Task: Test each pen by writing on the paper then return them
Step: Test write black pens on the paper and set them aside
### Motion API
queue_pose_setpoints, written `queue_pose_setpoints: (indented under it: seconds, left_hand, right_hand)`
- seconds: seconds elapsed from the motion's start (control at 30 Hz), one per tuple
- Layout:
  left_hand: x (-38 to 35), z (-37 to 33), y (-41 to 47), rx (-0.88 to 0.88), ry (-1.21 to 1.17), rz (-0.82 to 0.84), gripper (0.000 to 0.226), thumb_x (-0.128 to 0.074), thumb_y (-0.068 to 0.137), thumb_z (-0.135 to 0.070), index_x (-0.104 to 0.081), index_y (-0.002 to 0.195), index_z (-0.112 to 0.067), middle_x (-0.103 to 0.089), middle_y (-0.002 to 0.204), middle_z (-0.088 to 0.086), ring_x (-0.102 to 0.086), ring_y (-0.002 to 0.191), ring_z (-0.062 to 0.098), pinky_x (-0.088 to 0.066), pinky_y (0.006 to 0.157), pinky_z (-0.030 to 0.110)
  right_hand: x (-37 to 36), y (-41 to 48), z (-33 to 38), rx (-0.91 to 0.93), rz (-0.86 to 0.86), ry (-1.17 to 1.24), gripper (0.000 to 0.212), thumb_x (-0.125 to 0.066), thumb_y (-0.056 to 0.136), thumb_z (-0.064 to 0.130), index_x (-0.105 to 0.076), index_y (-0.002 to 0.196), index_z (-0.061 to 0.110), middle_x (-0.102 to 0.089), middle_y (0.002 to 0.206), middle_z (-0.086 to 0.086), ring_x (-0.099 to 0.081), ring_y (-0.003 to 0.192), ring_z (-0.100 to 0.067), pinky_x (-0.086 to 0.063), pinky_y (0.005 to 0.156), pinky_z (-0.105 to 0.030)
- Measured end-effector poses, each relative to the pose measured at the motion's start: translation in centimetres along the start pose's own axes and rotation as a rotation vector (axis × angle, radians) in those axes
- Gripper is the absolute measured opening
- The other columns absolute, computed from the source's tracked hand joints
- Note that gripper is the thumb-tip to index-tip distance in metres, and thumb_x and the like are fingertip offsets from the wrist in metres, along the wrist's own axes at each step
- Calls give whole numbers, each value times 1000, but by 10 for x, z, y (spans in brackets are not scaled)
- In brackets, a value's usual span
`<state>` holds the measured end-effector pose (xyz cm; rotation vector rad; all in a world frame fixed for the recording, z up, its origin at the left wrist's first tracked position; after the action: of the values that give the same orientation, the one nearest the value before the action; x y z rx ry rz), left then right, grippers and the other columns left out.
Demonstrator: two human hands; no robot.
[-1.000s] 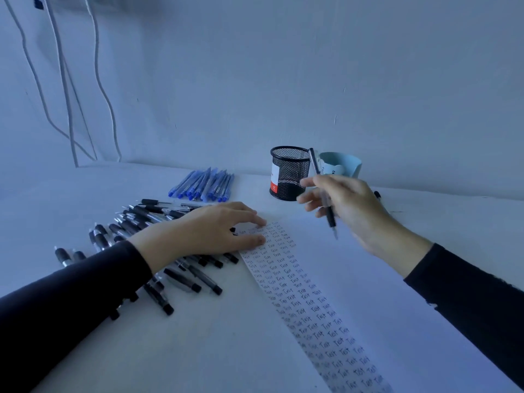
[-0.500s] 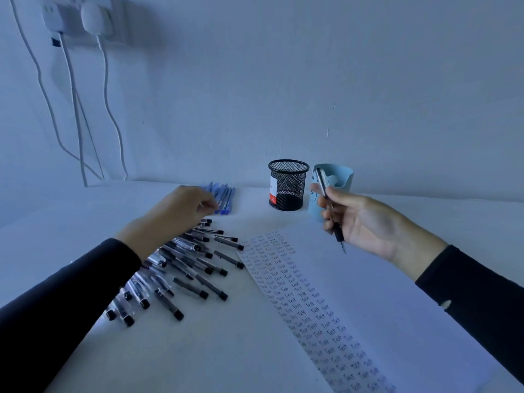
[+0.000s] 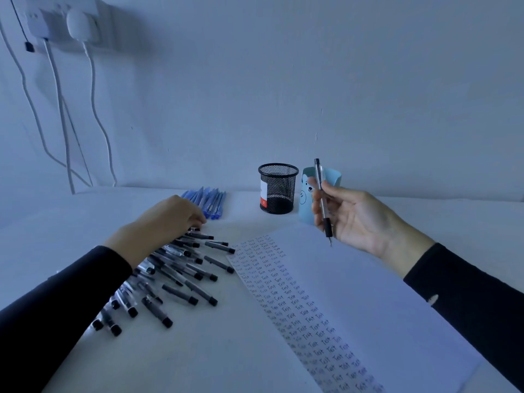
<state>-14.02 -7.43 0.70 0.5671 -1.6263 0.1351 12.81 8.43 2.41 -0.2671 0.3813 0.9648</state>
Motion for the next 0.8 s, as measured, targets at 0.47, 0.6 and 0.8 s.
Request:
queue_pose_setpoints:
  seconds: [0.47,0.6,0.8]
  left_hand:
    - [-3,-136,-57,-799,-129,-182,31,-47,95,-36,-72,107,-21,-65,100,-10,-63,84,6,-55,68,23]
    - [-17,-137,-58,-854,-160,-105,31,-45,95,-37,-72,106,-25,-65,103,-11,-62,87,6,-54,69,23]
    - [-21,-129,-50,-818,-255,-84,34,-46,96,-42,-71,110,-23,-66,108,-11,-63,93,2,-50,83,16]
  right_hand:
    - [106,-17,66,736,-647,-661,11,-63,95,18,-53,99,19,-68,104,2,-65,90,-4,-51,85,-26]
    - [128,-5,47,590,-693,-1016,12,-59,90,2,-49,93,7,-57,101,-9,-59,84,-15,-45,72,-25]
    - [144,5,29,492,-786,-1276,10,-58,84,3,-49,85,7,-55,90,-7,-50,76,-24,-41,63,-31]
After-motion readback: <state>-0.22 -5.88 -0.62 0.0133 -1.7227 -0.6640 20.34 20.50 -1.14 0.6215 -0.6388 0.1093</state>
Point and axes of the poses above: each hand's wrist, its own y-axis towards the middle knuckle, its own x-axis out of the back of the hand, z = x × y, the point moved 5 cm from there along y, towards the middle knuckle
